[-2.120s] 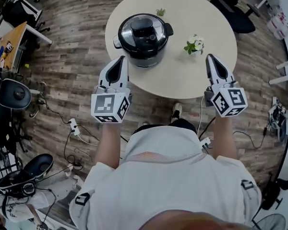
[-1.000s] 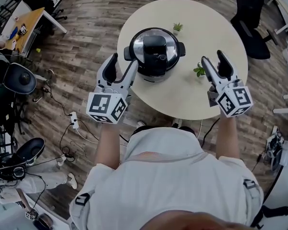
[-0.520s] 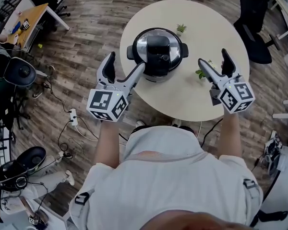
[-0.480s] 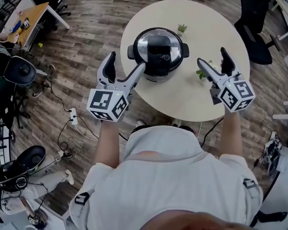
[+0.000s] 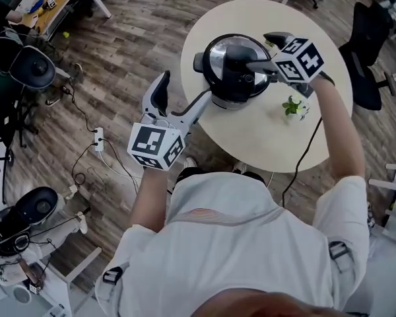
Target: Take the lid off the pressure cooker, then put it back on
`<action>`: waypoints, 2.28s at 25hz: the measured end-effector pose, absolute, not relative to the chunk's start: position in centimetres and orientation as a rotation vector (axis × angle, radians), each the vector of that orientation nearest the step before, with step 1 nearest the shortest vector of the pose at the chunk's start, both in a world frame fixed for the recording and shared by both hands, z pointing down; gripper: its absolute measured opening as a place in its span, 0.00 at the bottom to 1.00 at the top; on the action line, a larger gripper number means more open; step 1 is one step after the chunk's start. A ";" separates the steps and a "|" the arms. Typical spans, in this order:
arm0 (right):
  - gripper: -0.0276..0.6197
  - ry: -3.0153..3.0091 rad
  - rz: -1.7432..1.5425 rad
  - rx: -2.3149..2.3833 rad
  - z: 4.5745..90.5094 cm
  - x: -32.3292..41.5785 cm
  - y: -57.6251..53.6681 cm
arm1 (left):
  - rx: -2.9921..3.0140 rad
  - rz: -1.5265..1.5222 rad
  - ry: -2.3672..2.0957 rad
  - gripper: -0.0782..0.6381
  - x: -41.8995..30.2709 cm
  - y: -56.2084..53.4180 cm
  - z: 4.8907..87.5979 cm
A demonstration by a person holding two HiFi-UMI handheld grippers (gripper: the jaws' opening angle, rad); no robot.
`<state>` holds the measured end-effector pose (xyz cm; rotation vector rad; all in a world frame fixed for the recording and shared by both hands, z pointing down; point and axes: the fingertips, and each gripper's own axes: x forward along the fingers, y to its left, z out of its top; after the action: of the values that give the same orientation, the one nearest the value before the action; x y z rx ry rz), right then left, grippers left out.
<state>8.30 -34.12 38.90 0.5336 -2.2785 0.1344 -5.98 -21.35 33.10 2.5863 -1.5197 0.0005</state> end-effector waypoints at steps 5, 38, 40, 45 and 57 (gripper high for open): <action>0.74 -2.027 0.156 0.332 45.1 4.2 -37.0 | 2.528 0.000 -1.551 0.70 -8.5 -21.0 33.8; 0.52 -1.718 0.199 0.146 49.7 2.2 -37.8 | 1.987 -0.369 -1.045 0.69 -12.2 -29.9 47.7; 0.52 -1.714 0.201 0.150 49.7 2.2 -37.8 | 1.825 -0.496 -0.978 0.68 -12.4 -32.0 50.3; 0.52 -1.717 0.207 0.157 49.7 2.2 -37.9 | 1.516 -0.721 -0.770 0.68 -11.7 -35.5 55.6; 0.52 -1.713 0.205 0.156 49.7 2.3 -37.7 | 1.472 -0.782 -0.678 0.36 -10.7 -37.5 56.3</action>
<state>2.29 -37.74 49.71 0.1562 -1.7135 0.2048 -10.66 -37.53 56.25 1.4722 -0.6779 -0.7815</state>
